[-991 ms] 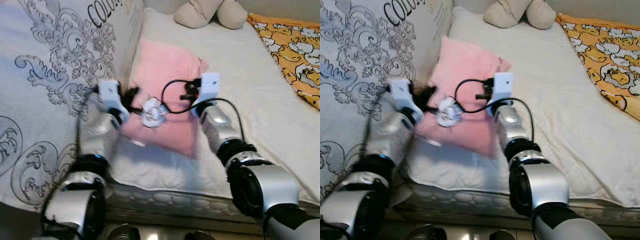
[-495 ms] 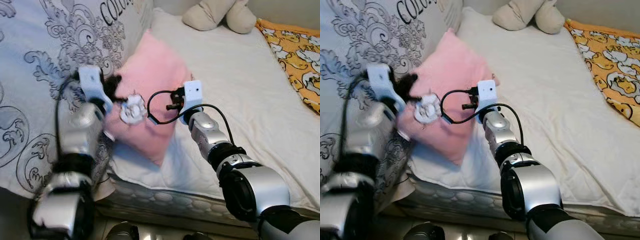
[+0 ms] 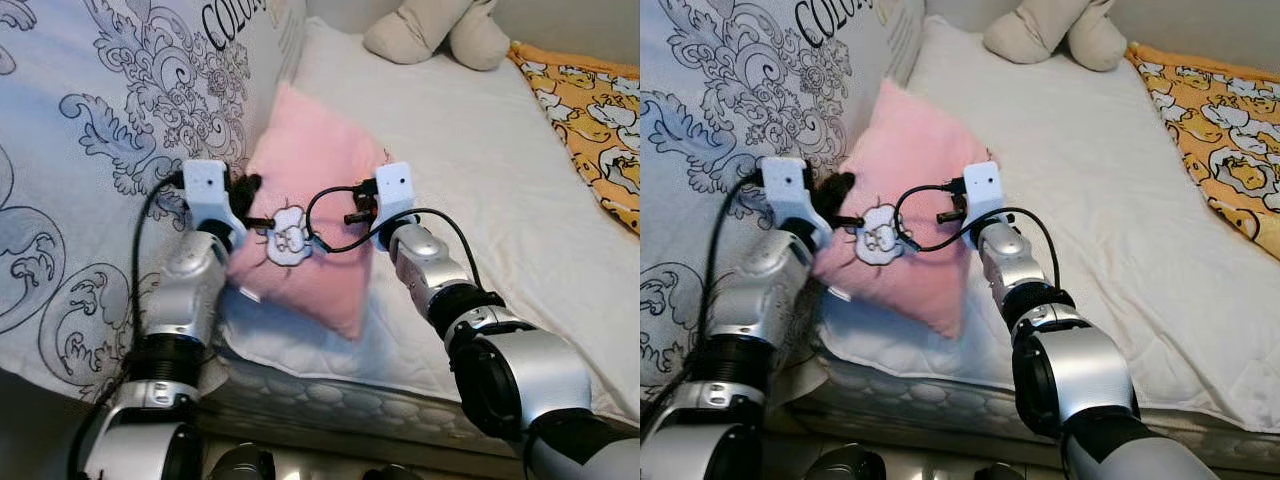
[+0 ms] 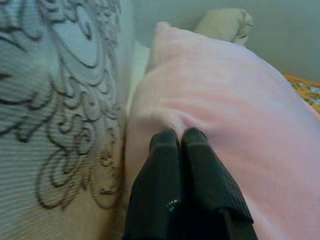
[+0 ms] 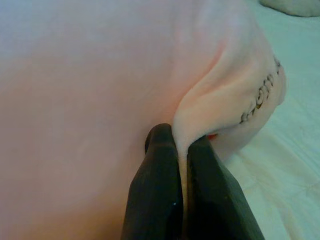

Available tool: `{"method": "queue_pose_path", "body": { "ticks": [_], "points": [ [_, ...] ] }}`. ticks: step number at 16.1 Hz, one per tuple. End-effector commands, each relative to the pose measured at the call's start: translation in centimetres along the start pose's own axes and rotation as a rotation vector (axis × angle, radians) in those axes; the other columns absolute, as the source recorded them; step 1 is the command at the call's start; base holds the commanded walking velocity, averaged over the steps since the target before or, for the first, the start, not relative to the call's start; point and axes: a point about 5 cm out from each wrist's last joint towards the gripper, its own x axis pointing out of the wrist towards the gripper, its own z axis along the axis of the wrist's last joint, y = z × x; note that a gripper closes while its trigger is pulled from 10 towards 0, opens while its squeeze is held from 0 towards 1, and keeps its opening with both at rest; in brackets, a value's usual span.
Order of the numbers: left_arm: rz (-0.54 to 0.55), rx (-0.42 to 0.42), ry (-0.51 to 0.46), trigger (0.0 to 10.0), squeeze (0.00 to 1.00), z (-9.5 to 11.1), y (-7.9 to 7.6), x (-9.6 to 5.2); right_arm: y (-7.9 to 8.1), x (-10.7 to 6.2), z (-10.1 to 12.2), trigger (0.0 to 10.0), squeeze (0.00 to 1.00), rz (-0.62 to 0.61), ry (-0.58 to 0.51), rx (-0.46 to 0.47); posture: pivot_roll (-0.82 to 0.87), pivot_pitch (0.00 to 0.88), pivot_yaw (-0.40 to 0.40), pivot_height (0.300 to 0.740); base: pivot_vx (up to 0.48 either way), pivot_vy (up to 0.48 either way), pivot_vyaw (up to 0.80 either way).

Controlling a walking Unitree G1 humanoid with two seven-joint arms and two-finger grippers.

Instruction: Clean up the room

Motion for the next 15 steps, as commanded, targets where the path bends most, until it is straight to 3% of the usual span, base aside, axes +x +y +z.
{"method": "queue_pose_path", "body": {
  "ticks": [1,4,7,9,10,11,15],
  "points": [
    [-0.015,0.023,-0.040,0.0,0.00,1.6,-0.3,0.5,0.1,-0.2,-0.8,0.0,0.00,-0.001,0.029,-0.008,0.19,0.000,-0.081,0.714,0.000,0.000,0.00],
    [-0.001,0.027,-0.041,0.0,0.00,1.7,-0.4,0.4,0.1,-0.1,-0.8,0.0,0.00,0.000,0.030,-0.008,0.19,0.000,-0.079,0.714,0.000,0.000,0.00],
    [0.095,0.053,-0.033,0.0,0.00,1.1,-0.2,0.0,0.2,0.0,-0.6,0.0,0.00,-0.005,0.040,-0.055,0.19,0.000,-0.079,0.714,0.000,0.000,0.00],
    [0.125,0.083,-0.028,0.0,0.00,0.9,-0.6,-0.3,0.4,0.0,-0.8,10.0,0.00,-0.017,0.053,-0.070,0.21,0.000,-0.084,0.714,0.000,0.000,0.00],
    [0.128,0.081,-0.017,0.0,0.00,0.8,-0.8,-0.3,0.5,0.0,-0.9,10.0,0.91,-0.021,0.057,-0.064,0.22,0.000,-0.084,0.714,0.000,0.000,0.00],
    [0.127,0.063,-0.022,0.0,0.00,0.7,-1.1,-0.4,0.5,-0.1,-1.1,10.0,1.00,-0.021,0.061,-0.064,0.22,0.000,-0.083,0.714,0.000,0.000,0.00],
    [0.172,0.057,-0.032,0.0,0.00,0.7,-1.7,-0.6,0.1,-0.2,-1.2,10.0,1.00,-0.032,0.064,-0.082,0.21,0.000,-0.081,0.714,0.000,0.000,0.00]
  ]
}}
